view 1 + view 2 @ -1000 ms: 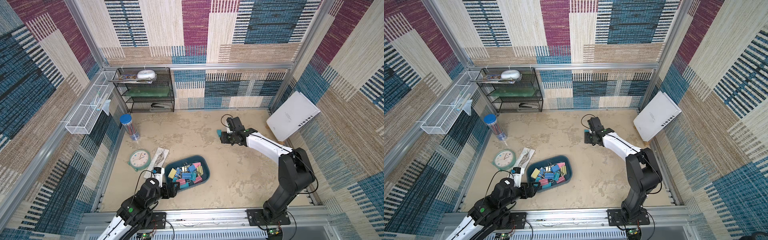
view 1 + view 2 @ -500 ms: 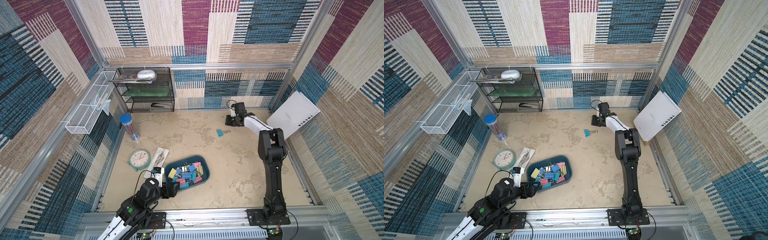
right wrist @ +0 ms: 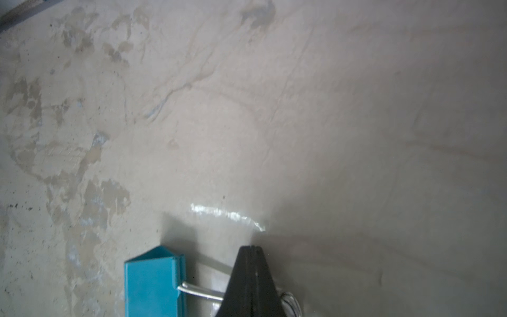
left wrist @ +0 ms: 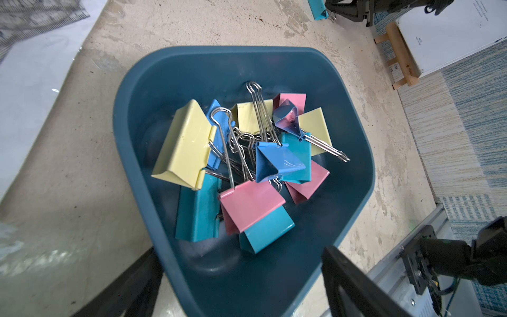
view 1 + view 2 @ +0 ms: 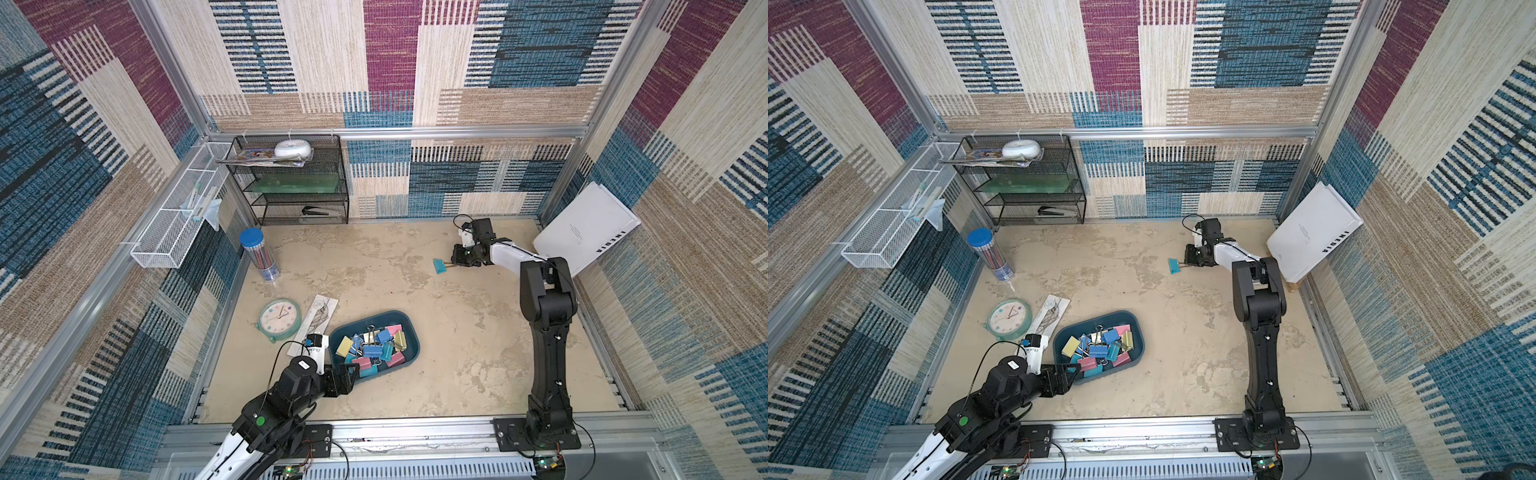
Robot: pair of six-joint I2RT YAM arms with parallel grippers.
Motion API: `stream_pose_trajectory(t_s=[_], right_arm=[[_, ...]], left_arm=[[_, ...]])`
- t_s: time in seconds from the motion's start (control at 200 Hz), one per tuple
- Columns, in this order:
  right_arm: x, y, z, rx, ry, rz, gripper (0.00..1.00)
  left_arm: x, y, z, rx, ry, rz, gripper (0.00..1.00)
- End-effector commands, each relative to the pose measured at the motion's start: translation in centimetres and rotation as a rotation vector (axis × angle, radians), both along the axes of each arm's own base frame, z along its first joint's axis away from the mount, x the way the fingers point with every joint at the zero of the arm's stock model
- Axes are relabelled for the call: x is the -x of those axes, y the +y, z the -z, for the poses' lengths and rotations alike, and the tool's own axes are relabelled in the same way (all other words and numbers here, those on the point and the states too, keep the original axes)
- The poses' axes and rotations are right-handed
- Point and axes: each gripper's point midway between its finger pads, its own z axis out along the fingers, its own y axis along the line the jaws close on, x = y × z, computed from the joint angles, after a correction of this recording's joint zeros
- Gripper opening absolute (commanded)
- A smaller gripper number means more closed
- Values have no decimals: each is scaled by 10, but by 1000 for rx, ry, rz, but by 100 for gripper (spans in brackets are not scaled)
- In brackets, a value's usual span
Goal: Put the binder clips in the storage box
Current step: Adjust the binder clip at the center of the board.
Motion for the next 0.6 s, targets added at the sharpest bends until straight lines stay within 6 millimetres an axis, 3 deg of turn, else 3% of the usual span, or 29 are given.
stream_pose_trajectory(t_s=[0.0, 0.125, 0.22, 0.306, 0.401, 0.521, 0.596], right_arm=[[39, -1, 6, 0, 72, 13, 0], [73, 6, -3, 19, 99, 23, 0], [98, 31, -11, 6, 99, -40, 0], [101, 30, -18, 68, 79, -26, 0], [94, 21, -36, 89, 27, 2, 24], [84, 32, -63, 69, -47, -54, 57], [76, 37, -65, 98, -65, -98, 76]], left_arm=[[-1, -1, -1, 6, -5, 2, 93], [-1, -1, -1, 6, -5, 1, 93], [-1, -1, -1, 7, -8, 1, 93], [-1, 0, -1, 6, -6, -2, 93], [0, -1, -1, 7, -5, 3, 93], [-1, 0, -1, 5, -8, -1, 93], [-1, 0, -1, 4, -6, -2, 93]])
